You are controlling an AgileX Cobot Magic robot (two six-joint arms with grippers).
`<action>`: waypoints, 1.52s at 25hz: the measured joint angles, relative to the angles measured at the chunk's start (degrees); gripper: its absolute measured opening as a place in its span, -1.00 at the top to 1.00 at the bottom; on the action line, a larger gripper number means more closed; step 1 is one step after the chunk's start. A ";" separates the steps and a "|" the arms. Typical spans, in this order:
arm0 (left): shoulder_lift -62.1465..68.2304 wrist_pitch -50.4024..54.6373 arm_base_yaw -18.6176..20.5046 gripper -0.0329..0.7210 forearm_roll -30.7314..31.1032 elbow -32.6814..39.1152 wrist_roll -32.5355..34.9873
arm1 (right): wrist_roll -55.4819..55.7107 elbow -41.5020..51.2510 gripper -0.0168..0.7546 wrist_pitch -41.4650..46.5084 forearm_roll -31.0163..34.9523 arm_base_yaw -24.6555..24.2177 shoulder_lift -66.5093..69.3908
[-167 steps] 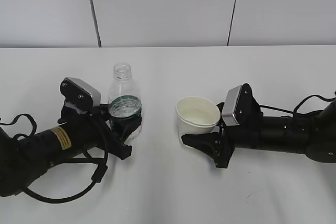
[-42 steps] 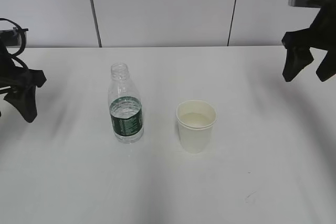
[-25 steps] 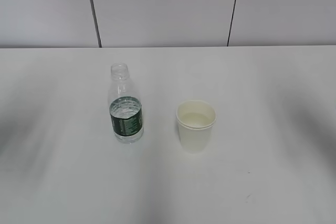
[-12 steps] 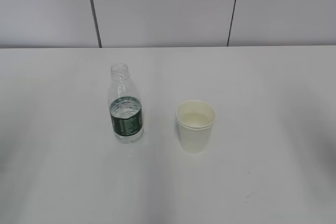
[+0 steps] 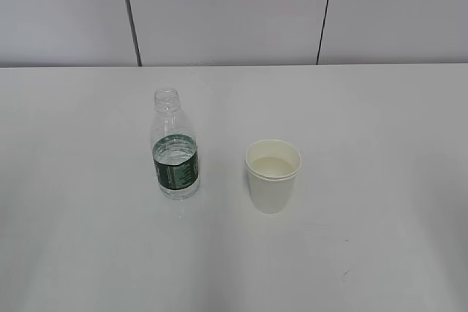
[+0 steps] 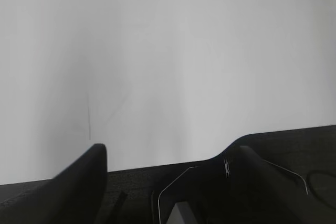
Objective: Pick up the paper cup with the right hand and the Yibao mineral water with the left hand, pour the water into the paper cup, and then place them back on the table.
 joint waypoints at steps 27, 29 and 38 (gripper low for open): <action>-27.76 -4.20 0.00 -0.30 0.14 4.91 0.00 | -0.03 9.82 -0.58 -5.44 0.03 0.00 -37.50; -27.83 -4.20 0.00 -0.30 0.35 4.91 0.00 | -0.03 9.82 -0.58 -5.44 0.03 0.00 -37.50; -27.87 -4.20 0.00 -0.30 0.29 4.91 0.00 | 0.07 9.82 -0.58 -5.44 0.03 0.00 -37.63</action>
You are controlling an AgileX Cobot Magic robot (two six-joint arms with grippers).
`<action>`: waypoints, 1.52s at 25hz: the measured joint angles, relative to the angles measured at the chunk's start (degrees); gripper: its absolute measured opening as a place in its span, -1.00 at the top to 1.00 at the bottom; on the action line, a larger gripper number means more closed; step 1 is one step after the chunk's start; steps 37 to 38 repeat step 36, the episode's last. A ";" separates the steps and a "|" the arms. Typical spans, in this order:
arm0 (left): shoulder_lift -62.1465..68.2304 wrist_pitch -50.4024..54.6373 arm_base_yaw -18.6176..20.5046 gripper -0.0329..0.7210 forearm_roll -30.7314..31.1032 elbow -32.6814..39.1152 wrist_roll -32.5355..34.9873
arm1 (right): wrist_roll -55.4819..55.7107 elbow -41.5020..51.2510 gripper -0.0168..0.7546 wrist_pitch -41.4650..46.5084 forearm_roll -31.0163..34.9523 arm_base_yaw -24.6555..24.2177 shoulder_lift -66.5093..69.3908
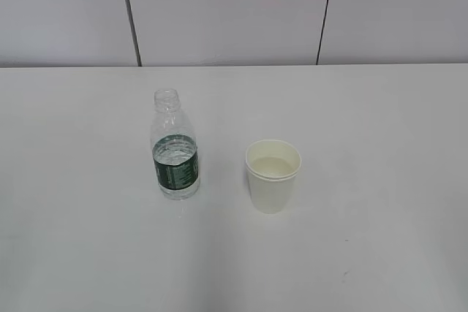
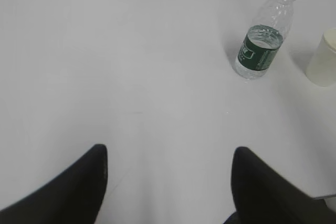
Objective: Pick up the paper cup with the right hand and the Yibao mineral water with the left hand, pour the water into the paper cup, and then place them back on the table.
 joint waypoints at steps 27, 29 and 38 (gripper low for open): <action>0.00 0.00 0.00 -0.30 -0.04 0.00 0.00 | 0.09 0.00 -0.58 0.00 0.00 0.00 0.00; 0.00 0.00 0.00 -0.30 -0.04 0.00 0.00 | 0.09 0.00 -0.58 0.00 0.00 0.00 0.00; 0.00 0.00 0.00 -0.30 -0.04 0.00 0.00 | 0.09 0.00 -0.58 0.00 0.00 0.00 0.00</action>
